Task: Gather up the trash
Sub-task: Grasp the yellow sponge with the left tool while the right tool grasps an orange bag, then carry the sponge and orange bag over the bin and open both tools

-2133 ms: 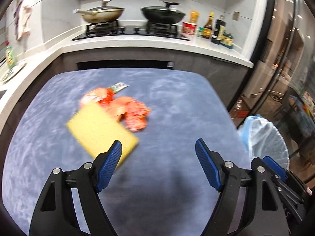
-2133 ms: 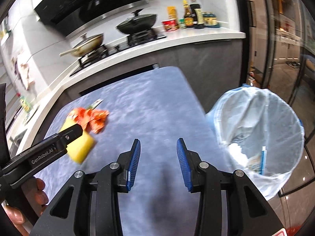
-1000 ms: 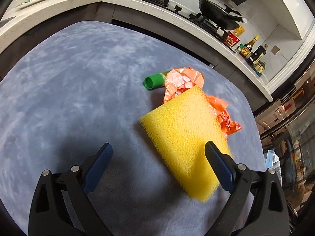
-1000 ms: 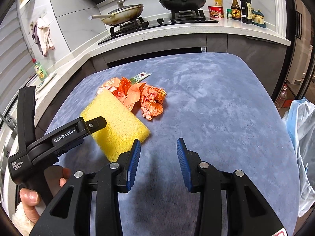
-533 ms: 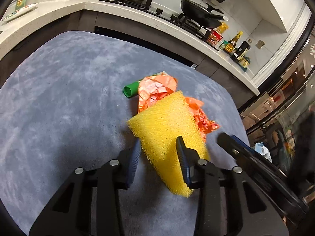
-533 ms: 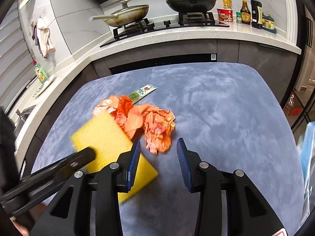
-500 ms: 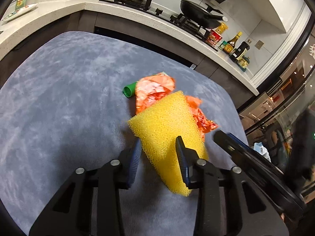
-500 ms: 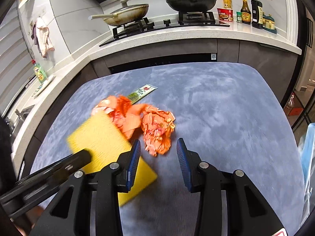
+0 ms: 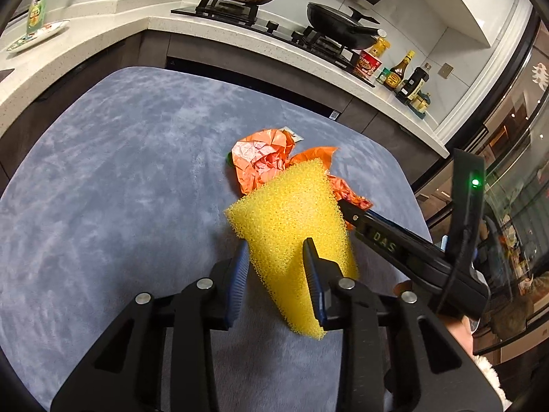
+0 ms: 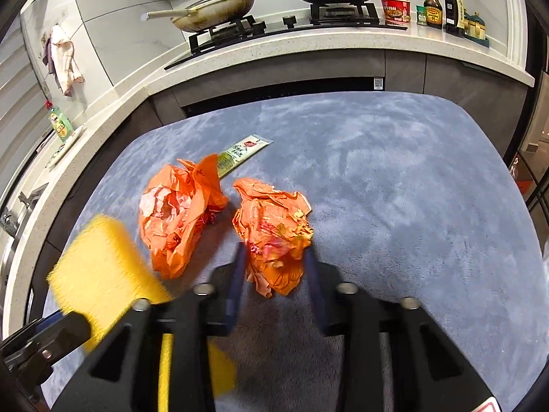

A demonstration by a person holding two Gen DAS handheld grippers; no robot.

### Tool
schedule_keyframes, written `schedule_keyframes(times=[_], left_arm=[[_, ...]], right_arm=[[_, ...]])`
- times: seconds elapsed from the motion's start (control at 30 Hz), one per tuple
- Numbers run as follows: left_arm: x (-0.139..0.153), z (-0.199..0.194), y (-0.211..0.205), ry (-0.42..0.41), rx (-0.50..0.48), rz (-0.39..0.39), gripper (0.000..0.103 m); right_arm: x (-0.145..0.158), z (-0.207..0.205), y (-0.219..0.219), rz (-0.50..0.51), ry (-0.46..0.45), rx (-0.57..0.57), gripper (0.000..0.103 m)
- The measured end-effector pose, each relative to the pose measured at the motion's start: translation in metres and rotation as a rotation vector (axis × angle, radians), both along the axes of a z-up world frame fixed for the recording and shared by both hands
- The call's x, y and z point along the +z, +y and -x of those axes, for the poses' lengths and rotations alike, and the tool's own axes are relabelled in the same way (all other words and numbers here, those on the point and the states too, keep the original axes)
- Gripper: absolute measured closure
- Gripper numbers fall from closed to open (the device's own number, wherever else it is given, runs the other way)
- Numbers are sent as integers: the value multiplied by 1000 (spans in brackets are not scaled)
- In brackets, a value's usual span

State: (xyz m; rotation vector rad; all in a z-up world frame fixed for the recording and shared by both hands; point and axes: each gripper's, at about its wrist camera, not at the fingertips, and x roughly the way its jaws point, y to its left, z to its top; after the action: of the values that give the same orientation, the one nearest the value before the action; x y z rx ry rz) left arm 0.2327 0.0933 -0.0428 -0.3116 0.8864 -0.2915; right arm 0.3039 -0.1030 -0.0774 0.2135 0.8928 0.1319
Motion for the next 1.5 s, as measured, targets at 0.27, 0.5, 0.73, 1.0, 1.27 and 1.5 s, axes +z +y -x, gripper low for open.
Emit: schedule_keyframes(times=[0.27,0.5,0.73,1.0,1.27,1.5], left_arm=[[5,11,-11,-10,-20,-27,72],[22,30,-44,-44,-92,-31,72],[43,54,-113,-82,-228,-18,72],[57,76,-228,-123,-435,3,72],[49,81,-338,-140,-581,-28,72],[28,72,-394,-121,-645,-72,72]], right_arm=[[19,25,-16,-19,-47,-36,84],[49,85,-68,-51,-100,-132,84],[70,155,-135,-35,-139,-265,84],[71,228,-228,-10,-128,-463,84],[57,253,-301,4,-105,-592,84],[35,254,-339,2,-75,-656,83]])
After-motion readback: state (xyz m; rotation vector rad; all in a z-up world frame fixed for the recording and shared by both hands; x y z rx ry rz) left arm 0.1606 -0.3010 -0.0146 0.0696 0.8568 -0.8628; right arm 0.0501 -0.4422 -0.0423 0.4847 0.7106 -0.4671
